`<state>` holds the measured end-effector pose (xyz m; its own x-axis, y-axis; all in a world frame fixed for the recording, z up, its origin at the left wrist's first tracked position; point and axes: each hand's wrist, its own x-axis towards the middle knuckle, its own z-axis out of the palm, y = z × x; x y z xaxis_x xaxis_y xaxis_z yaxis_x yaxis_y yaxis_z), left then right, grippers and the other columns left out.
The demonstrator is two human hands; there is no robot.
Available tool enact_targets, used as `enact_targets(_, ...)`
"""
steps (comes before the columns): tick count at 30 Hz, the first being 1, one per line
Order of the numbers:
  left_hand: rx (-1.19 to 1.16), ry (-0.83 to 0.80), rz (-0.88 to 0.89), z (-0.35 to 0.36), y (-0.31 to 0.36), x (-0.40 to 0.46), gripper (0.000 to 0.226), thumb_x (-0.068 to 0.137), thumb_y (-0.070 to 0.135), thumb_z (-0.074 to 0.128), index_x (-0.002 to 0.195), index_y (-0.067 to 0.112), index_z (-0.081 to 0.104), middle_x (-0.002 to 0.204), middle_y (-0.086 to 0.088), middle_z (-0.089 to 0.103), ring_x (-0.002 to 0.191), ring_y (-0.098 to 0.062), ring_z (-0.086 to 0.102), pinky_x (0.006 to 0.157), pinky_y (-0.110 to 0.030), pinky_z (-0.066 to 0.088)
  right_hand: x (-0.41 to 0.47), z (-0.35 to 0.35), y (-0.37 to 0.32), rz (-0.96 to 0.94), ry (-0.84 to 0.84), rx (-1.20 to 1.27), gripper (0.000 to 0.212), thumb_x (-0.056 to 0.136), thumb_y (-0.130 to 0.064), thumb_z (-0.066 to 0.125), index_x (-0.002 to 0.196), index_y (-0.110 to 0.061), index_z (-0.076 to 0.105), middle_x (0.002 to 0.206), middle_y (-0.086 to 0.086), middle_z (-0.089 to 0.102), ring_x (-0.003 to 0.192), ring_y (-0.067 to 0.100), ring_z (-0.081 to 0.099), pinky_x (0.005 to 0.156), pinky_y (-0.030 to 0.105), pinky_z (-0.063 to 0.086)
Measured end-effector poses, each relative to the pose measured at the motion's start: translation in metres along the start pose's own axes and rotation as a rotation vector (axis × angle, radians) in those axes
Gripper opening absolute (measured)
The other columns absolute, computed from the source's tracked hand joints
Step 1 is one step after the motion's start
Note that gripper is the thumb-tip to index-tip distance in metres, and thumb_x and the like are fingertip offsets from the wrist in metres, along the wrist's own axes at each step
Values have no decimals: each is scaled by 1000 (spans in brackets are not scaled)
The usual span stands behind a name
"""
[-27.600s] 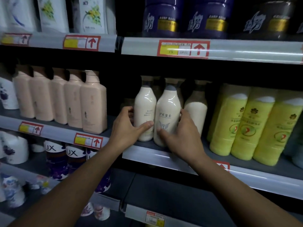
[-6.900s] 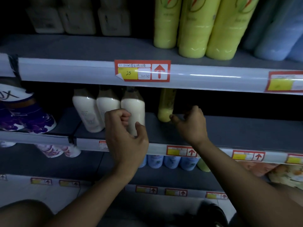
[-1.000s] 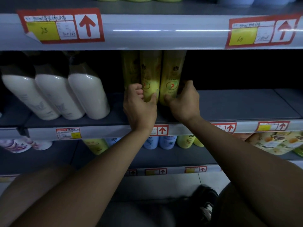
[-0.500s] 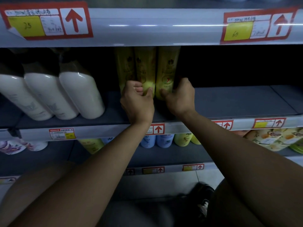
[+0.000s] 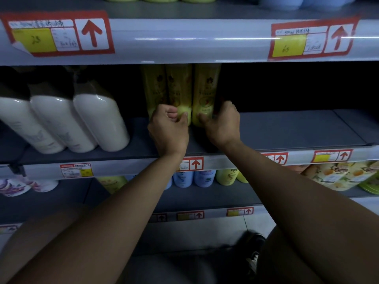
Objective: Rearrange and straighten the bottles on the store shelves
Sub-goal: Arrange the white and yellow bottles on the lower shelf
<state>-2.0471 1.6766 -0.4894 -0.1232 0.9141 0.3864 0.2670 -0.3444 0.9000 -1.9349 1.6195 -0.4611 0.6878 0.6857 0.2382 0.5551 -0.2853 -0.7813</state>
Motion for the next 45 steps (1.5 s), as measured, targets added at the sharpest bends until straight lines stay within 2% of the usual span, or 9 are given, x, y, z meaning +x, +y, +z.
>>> enact_targets(2,6,-2,-11,0,0,2,30,77,18,91,82,24,63,76,3,71,71,-12,71,69,-24,57,0,0,0,1,2,0,57,82,-38,85,119,-2,61,121,18,63,113,36,62,95,49,53)
enact_targets(4,20,-5,-16,1,0,3,30,76,21,92,80,25,63,74,4,71,70,-13,70,69,-27,57,0,-1,-1,-3,4,3,57,82,-36,85,120,-1,60,122,19,62,114,36,61,96,49,52)
enact_targets(10,25,-15,-3,0,1,-2,30,77,23,91,74,25,60,65,9,65,64,-8,67,66,-17,48,0,2,-1,8,18,13,57,80,-39,85,117,-3,61,120,17,63,111,35,63,94,51,54)
enact_targets(15,-44,-85,46,3,8,-10,28,79,14,88,73,18,61,60,13,60,57,1,61,58,-8,44,-1,2,-1,8,20,8,55,83,-37,84,117,-1,60,120,19,61,111,38,61,93,50,53)
enact_targets(21,-44,-122,89,1,9,-15,27,81,15,87,73,17,62,61,11,61,58,-1,61,57,-9,45,-2,2,1,-4,10,-10,53,85,-35,82,118,-1,57,122,20,59,114,37,59,92,47,51)
enact_targets(30,-19,-137,100,-7,11,-16,29,82,15,86,72,22,59,60,12,58,57,-1,59,58,-10,44,-1,2,1,-17,1,-2,47,90,-31,79,120,-1,59,123,20,63,115,38,61,94,49,52)
enact_targets(35,16,-128,106,-18,16,-14,30,83,19,86,72,25,58,62,13,60,58,-4,61,59,-19,51,-1,4,4,-20,-6,-11,42,91,-33,76,117,-5,59,121,18,65,111,38,64,92,54,54)
enact_targets(40,52,-153,108,-38,19,-14,26,83,24,85,73,22,61,64,10,64,61,-8,64,62,-34,58,-3,1,3,-8,-22,-29,41,92,-36,75,118,-8,60,122,16,69,112,38,66,92,51,55)
enact_targets(45,101,-215,149,-65,21,-18,27,84,28,85,74,23,61,64,10,63,61,-5,63,62,-36,57,-16,-4,7,-24,-47,-31,48,90,-37,76,124,-11,56,126,14,67,117,36,64,93,46,53)
